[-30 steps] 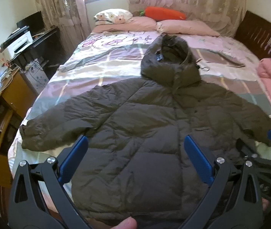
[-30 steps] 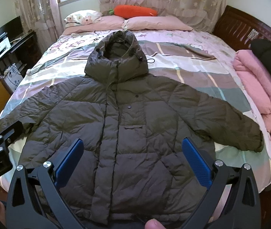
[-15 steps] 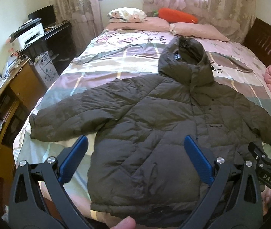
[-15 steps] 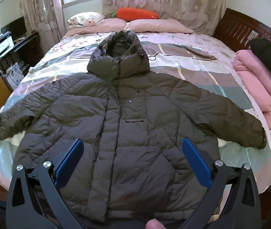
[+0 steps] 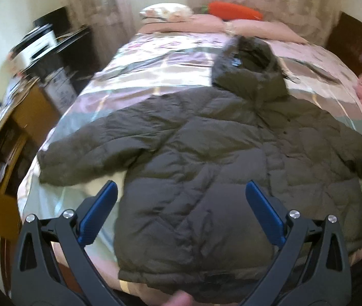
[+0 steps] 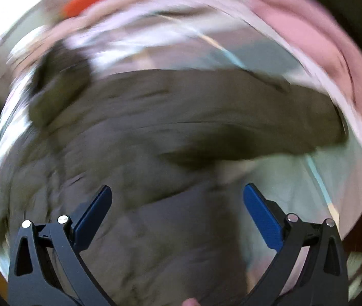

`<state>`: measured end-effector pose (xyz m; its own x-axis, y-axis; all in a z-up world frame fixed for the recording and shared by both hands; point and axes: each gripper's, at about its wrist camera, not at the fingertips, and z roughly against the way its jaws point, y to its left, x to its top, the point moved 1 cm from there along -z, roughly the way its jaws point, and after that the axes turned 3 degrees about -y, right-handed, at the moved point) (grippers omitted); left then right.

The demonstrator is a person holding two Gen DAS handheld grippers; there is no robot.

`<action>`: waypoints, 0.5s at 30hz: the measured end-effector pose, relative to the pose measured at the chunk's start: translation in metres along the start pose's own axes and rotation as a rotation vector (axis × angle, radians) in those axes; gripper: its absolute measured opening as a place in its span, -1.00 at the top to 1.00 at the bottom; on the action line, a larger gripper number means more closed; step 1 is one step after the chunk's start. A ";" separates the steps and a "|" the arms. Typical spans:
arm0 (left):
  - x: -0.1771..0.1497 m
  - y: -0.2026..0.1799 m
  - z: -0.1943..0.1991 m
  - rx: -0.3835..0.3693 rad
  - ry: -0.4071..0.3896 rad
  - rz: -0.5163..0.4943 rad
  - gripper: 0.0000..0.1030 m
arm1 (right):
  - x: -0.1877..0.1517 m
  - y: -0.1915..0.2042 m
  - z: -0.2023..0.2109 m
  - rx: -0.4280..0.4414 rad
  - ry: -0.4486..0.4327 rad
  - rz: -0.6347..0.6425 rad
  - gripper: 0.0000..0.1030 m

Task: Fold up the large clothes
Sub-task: 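Grasp the cuff of the sleeve nearest the right tool with the right tool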

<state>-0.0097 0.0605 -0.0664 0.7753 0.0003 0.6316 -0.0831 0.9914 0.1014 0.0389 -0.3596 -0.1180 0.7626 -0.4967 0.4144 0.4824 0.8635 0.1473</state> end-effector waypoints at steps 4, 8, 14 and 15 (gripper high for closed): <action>0.014 -0.038 -0.008 -0.039 0.042 -0.125 -0.96 | 0.026 -0.087 -0.042 0.032 0.159 -0.303 -0.97; 0.036 -0.069 -0.023 -0.126 0.059 -0.149 -0.96 | 0.030 -0.148 -0.079 0.129 0.241 -0.578 -0.97; 0.034 -0.078 -0.079 -0.272 0.138 -0.025 -0.52 | 0.040 -0.157 -0.112 0.143 0.278 -0.624 -0.97; 0.031 -0.077 -0.089 -0.320 0.187 0.012 -0.52 | 0.042 -0.159 -0.121 0.143 0.281 -0.633 -0.97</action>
<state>0.0767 -0.0042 -0.1230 0.8787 0.0064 0.4773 0.0847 0.9819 -0.1693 0.0466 -0.5285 -0.2326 0.4465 -0.8941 -0.0349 0.8230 0.3951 0.4081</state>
